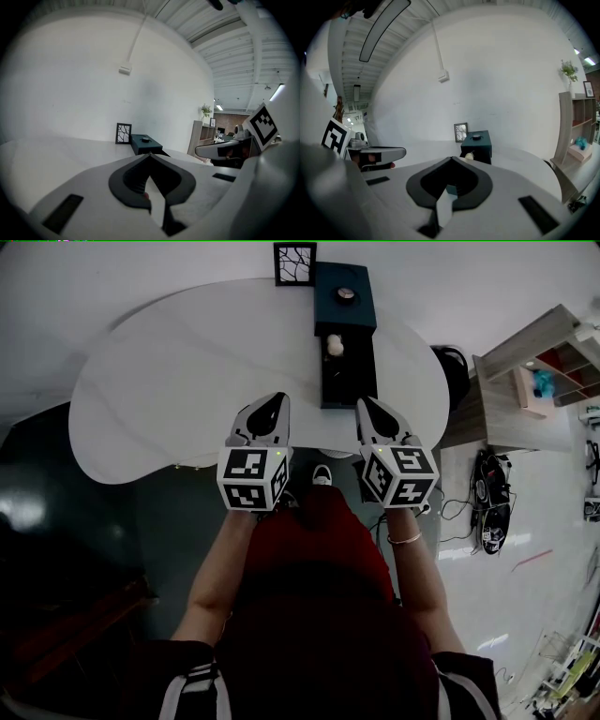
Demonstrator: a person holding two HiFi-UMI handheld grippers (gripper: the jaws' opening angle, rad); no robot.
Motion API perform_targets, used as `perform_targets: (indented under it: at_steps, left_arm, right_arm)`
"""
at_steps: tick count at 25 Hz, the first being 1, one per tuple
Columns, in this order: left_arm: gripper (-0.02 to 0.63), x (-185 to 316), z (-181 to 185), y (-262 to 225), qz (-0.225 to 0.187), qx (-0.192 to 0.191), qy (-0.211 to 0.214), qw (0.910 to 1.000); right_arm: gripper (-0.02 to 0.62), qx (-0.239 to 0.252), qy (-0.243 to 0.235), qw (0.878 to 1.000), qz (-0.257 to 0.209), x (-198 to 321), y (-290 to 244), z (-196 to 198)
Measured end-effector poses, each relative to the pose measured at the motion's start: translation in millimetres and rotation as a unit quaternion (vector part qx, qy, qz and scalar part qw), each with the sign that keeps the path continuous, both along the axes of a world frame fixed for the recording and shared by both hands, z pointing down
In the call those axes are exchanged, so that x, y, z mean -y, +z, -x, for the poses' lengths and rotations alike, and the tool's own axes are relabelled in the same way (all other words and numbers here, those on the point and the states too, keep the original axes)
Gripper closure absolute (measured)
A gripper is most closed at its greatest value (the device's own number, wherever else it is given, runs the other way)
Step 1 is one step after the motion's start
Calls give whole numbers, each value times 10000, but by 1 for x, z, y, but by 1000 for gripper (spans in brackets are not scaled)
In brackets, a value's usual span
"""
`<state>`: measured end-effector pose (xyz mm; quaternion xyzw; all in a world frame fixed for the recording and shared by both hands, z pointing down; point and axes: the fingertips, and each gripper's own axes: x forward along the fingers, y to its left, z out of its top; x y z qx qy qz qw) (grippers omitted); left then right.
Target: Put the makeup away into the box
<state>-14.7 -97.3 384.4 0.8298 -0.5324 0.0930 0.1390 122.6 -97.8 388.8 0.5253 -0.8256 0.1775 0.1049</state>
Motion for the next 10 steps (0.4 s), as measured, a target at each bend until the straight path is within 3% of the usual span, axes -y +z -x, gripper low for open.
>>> perform_targets:
  at_steps: [10]
  left_arm:
    - [584, -3, 1, -4, -20, -44, 52, 10000]
  right_arm:
    - [581, -116, 43, 9999, -23, -8, 2, 1]
